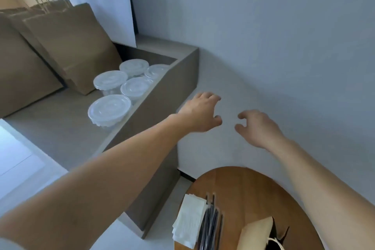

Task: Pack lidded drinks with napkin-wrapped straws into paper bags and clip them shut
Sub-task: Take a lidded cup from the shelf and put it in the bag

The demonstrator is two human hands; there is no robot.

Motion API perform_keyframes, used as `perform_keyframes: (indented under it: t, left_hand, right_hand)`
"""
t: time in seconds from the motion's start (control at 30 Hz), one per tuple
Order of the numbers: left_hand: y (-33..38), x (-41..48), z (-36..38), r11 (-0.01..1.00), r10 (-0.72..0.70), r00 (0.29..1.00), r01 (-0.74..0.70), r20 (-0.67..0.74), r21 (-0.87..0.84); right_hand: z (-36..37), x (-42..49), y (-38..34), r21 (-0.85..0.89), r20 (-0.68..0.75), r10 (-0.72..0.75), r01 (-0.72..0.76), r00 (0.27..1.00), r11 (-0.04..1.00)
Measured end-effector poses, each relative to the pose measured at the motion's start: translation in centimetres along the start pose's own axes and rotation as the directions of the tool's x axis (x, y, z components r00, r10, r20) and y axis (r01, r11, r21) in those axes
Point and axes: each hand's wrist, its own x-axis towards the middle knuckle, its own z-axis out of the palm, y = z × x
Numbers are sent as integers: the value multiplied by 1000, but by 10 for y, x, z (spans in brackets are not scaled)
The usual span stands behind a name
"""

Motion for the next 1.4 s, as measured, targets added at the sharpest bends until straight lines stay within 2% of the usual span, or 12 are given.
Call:
perform_keyframes:
  t: [0.17, 0.3, 0.4, 0.57, 0.63, 0.8, 0.9, 0.97, 1.07, 1.17, 1.3, 1.4]
  left_hand:
    - [-48, 5, -109, 997, -46, 977, 58, -209, 53]
    - [-117, -22, -160, 984, -144, 944, 170, -297, 63]
    - [-173, -48, -178, 951, -270, 905, 303, -328, 55]
    - [-246, -92, -173, 887, -436, 850, 462, -296, 20]
    - [-264, -104, -168, 867, -475, 833, 498, -284, 12]
    - [-291, -120, -169, 844, -517, 809, 536, -280, -12]
    - [-298, -123, -171, 847, -514, 809, 532, -286, -19]
    - [-301, -122, -171, 851, -507, 811, 525, -291, -21]
    - [-301, -118, -171, 863, -488, 823, 506, -293, -15]
    - [-298, -112, -175, 874, -470, 828, 486, -304, -28]
    - [-286, -99, -188, 884, -435, 829, 467, -351, 6]
    - [-265, -83, -195, 906, -377, 858, 420, -350, 54]
  right_hand:
    - [-74, 42, -75, 2, -141, -122, 123, 982, 992]
    - [-94, 68, -150, 28, -163, -276, 284, 947, 958]
    - [-88, 87, -213, 17, -142, -390, 396, 910, 918]
    - [-53, 112, -302, 106, 118, -550, 540, 827, 835]
    - [-37, 119, -328, 62, 227, -572, 574, 789, 816]
    - [-15, 142, -366, -69, 409, -537, 612, 738, 788]
    - [-6, 153, -373, -88, 515, -472, 591, 716, 802]
    - [-1, 160, -375, -88, 535, -456, 584, 711, 807]
    - [8, 165, -375, -88, 484, -487, 595, 726, 799]
    - [7, 165, -372, -41, 370, -553, 608, 747, 793]
    - [-37, 157, -359, 94, 144, -611, 604, 778, 791]
    - [-85, 144, -329, 109, -42, -607, 607, 794, 787]
